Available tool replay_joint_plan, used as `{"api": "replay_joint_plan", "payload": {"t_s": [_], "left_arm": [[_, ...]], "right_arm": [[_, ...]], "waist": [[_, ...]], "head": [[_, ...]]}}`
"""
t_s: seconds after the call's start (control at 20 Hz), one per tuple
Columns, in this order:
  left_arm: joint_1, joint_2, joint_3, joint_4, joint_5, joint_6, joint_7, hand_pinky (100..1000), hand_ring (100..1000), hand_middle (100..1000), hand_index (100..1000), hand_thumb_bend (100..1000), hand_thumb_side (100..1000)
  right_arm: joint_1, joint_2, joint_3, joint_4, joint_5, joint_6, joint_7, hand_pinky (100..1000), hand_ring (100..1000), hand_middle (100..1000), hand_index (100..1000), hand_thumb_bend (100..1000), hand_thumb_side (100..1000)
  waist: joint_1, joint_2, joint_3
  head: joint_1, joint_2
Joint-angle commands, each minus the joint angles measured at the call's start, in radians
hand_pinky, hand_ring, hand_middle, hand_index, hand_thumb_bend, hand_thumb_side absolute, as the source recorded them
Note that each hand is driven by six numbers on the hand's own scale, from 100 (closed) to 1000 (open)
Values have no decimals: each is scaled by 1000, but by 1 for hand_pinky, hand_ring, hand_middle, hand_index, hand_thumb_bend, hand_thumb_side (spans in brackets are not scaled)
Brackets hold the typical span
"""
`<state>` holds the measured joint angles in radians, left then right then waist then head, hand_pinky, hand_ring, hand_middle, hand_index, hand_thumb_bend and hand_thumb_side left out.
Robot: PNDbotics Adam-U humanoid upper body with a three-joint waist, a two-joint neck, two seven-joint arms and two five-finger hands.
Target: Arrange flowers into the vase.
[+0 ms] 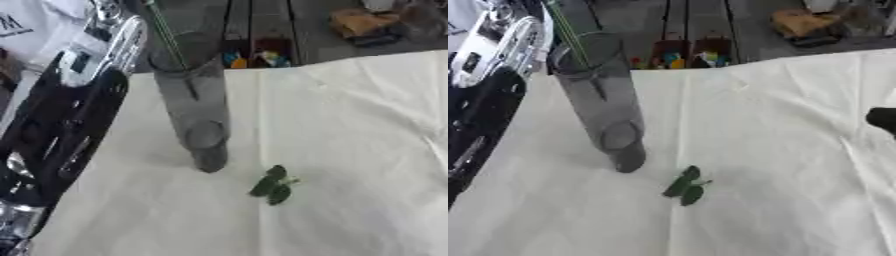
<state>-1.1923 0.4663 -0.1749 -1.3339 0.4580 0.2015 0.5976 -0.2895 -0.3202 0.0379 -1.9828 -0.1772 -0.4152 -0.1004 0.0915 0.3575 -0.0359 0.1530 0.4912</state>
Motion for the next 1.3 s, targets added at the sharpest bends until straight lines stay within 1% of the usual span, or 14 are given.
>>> {"api": "replay_joint_plan", "payload": {"t_s": [0.05, 0.5, 0.65, 0.8, 1.15, 1.2, 1.25, 1.3], "left_arm": [[-13, 19, 3, -6, -11, 1, -2, 100, 100, 100, 100, 100, 844], [-6, 17, 2, 1, -33, 8, 14, 100, 100, 100, 100, 100, 851], [-5, 18, 0, 3, -50, 17, 13, 100, 100, 100, 100, 100, 951], [-2, 19, -2, -1, -67, 19, -4, 100, 100, 100, 100, 100, 994], [0, 17, -2, 2, -77, 28, -28, 100, 229, 101, 100, 100, 1000], [0, 17, -2, 2, -78, 31, -30, 100, 237, 109, 100, 100, 1000], [0, 17, -4, 2, -79, 33, -32, 100, 271, 146, 100, 100, 1000], [1, 17, -5, 1, -82, 36, -35, 100, 285, 160, 100, 100, 999]], "right_arm": [[-8, -5, -5, -17, 6, 2, -3, 760, 720, 606, 756, 100, 1000], [-8, -1, -6, -17, 10, 6, -6, 762, 720, 606, 757, 100, 1000], [-7, 0, -6, -17, 11, 8, -7, 763, 721, 606, 757, 100, 1000], [-6, 2, -7, -17, 13, 12, -9, 765, 721, 606, 758, 100, 1000], [-4, 4, -7, -17, 17, 19, -14, 766, 722, 606, 759, 100, 1000], [-4, 4, -7, -17, 17, 20, -15, 767, 723, 606, 759, 100, 1000], [-3, 4, -8, -17, 18, 21, -15, 767, 723, 606, 759, 100, 1000], [-3, 5, -8, -17, 19, 22, -16, 767, 723, 605, 759, 100, 1000]], "waist": [[-6, -17, 2], [-7, -13, 3], [-7, -13, 4], [-7, -12, 6], [-6, -13, 8], [-6, -13, 8], [-6, -13, 7], [-6, -13, 7]], "head": [[2, -10], [2, -16], [2, -16], [1, -17], [0, -21], [0, -21], [0, -22], [0, -22]]}}
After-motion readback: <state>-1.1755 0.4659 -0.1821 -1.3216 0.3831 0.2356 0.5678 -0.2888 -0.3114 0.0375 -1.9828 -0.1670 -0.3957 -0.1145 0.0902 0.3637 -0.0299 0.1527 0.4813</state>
